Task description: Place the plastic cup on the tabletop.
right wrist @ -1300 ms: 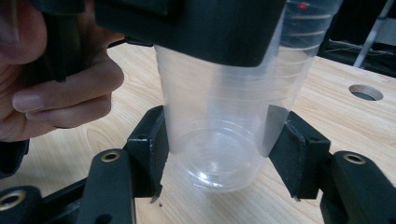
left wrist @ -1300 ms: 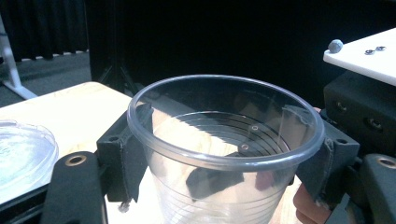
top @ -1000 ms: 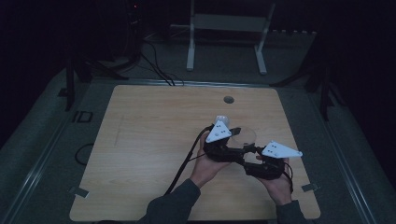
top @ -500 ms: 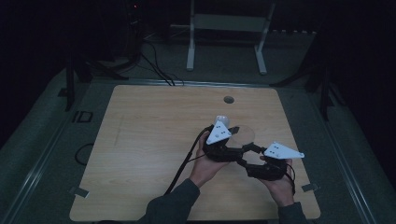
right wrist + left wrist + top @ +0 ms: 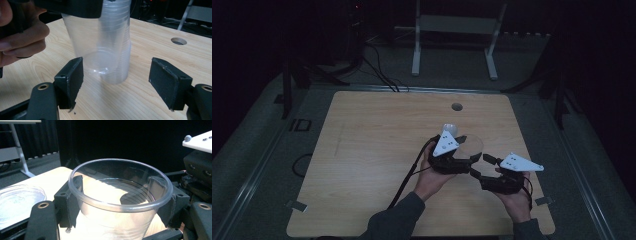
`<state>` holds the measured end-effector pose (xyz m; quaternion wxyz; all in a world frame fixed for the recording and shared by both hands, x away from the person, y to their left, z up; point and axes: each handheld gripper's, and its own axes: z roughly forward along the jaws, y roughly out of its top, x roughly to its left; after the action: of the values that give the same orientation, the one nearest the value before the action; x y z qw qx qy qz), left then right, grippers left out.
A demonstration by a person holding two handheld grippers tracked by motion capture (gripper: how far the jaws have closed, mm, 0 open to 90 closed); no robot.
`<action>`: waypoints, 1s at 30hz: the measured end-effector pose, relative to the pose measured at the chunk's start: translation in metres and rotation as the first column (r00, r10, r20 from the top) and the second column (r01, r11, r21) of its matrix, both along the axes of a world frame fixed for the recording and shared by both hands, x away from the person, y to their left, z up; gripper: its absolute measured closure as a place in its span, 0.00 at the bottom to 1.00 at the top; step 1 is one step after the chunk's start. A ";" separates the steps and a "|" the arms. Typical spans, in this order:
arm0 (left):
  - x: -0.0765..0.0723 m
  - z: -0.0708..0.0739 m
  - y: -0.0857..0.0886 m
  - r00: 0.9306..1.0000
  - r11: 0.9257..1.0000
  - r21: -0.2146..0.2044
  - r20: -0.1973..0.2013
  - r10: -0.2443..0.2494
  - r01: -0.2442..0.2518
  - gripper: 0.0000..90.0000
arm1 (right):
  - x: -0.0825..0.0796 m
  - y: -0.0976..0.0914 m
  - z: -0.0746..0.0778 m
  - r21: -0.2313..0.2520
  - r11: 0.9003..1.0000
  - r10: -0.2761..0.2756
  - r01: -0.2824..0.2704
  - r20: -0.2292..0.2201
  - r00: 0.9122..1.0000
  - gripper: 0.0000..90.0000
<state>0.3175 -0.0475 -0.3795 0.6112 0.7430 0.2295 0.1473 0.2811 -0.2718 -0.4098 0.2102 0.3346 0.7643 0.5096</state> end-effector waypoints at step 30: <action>-0.002 -0.007 0.002 1.000 1.000 0.007 0.002 -0.004 0.004 0.33 | -0.001 -0.011 0.003 0.023 0.999 -0.037 0.037 0.004 0.999 0.31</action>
<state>0.3155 -0.0455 -0.3867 0.6091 0.7454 0.2268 0.1479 0.2801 -0.2832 -0.4073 0.2174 0.3498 0.7518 0.5150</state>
